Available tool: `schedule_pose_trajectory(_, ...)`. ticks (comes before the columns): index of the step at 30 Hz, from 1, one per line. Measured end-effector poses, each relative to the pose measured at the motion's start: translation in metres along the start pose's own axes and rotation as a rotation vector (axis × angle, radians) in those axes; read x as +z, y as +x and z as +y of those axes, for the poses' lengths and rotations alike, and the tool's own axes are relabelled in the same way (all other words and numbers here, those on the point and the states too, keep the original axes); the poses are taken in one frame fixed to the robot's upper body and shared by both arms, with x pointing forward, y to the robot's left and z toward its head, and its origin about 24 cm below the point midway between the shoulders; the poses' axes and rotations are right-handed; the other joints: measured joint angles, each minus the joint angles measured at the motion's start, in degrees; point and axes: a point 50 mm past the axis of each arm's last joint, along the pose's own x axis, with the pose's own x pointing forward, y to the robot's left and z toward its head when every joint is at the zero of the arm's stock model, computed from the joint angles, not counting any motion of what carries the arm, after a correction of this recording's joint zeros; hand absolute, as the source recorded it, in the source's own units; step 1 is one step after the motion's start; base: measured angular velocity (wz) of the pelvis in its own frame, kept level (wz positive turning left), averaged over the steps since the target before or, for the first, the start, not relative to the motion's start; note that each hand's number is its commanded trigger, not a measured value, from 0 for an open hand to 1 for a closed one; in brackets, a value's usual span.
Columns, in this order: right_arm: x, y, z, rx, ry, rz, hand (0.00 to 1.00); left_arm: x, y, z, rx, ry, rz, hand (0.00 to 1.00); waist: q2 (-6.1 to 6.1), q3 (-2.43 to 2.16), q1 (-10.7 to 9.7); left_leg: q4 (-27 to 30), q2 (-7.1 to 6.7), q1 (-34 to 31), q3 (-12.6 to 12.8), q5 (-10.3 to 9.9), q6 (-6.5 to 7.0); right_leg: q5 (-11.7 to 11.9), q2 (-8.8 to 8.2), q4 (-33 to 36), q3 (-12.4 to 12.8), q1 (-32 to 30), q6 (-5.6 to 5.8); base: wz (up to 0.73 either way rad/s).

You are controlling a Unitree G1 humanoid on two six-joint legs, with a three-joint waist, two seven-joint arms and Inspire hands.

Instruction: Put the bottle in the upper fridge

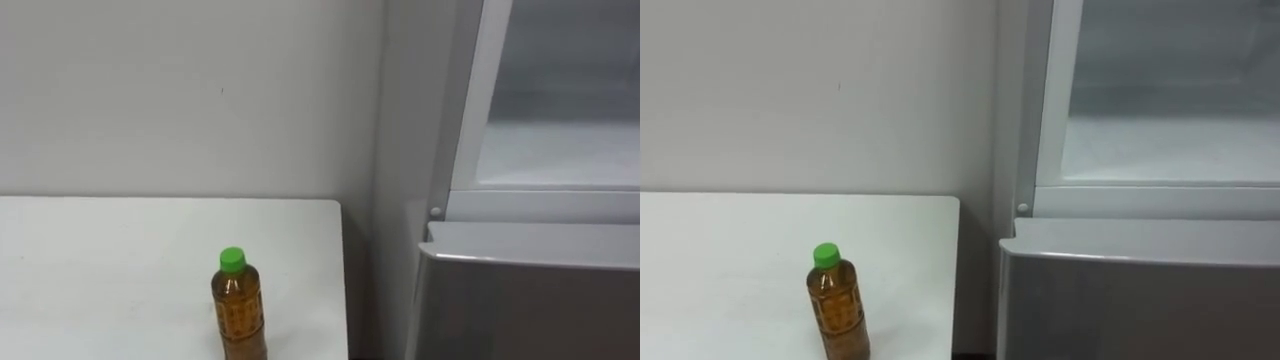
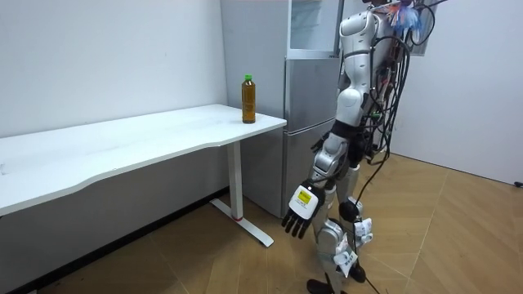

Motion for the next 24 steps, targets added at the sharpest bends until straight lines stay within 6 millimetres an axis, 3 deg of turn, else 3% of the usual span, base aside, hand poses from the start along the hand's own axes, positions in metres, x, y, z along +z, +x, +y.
schedule_pose_trajectory(3, 0.015, 0.002, 0.012, 0.072, -0.071, -0.059, 0.0, 0.004, 0.001, 0.003, 0.006, 0.047, -0.019, 0.0, -0.55, 0.18, 0.76, 0.07, -0.03, -0.26, 0.01, 0.0, 0.0, 0.04, -0.02, 0.07, -0.16, -0.02, 0.01, 0.01)
schedule_pose_trajectory(5, 0.026, 0.002, 0.019, 0.109, -0.098, -0.103, 0.0, 0.006, 0.001, 0.004, 0.006, 0.048, -0.023, 0.0, -0.47, 0.09, 0.83, 0.54, -0.04, -0.65, 0.01, -0.03, 0.03, 0.07, -0.04, 0.03, -0.17, -0.02, 0.04, 0.04)
schedule_pose_trajectory(8, 0.051, -0.004, 0.031, 0.166, -0.142, -0.206, 0.0, 0.009, 0.001, 0.005, 0.005, 0.069, -0.04, 0.0, -0.5, 0.27, 0.89, 1.9, 0.06, -1.92, -0.07, -0.25, 0.14, 0.11, -0.07, 0.19, -0.3, -0.41, 0.0, 0.01)
schedule_pose_trajectory(9, 0.051, -0.005, 0.03, 0.165, -0.144, -0.202, 0.0, 0.011, 0.002, 0.005, 0.002, 0.071, -0.045, 0.0, -0.4, 0.36, 1.16, 2.24, 0.14, -2.02, -0.08, -0.35, 0.16, 0.13, -0.03, 0.41, -0.3, -0.42, -0.02, 0.0)
schedule_pose_trajectory(11, 0.057, -0.006, 0.031, 0.169, -0.157, -0.224, 0.0, 0.011, 0.002, 0.004, -0.011, 0.084, -0.045, 0.0, 0.15, 0.65, 1.18, 2.34, 0.21, -2.0, 0.01, -0.39, 0.18, 0.14, -0.05, 1.11, -0.04, -0.57, -0.03, -0.08)
schedule_pose_trajectory(17, 0.076, -0.012, 0.025, 0.148, -0.229, -0.242, 0.0, 0.017, 0.003, 0.002, -0.041, 0.088, -0.055, 0.0, 1.82, 0.53, 2.33, 2.31, 0.39, -3.13, 0.29, -0.68, 0.28, 0.16, -0.09, 2.78, 0.44, -2.92, -0.08, -0.04)
schedule_pose_trajectory(24, 0.104, -0.022, 0.028, 0.177, -0.29, -0.326, 0.0, 0.01, 0.002, 0.003, -0.038, 0.088, -0.02, 0.0, 0.17, 0.55, 3.64, 2.36, 0.49, -2.86, 0.84, -0.65, 0.33, 0.23, -0.14, 3.17, 0.78, -2.95, -0.13, -0.04)
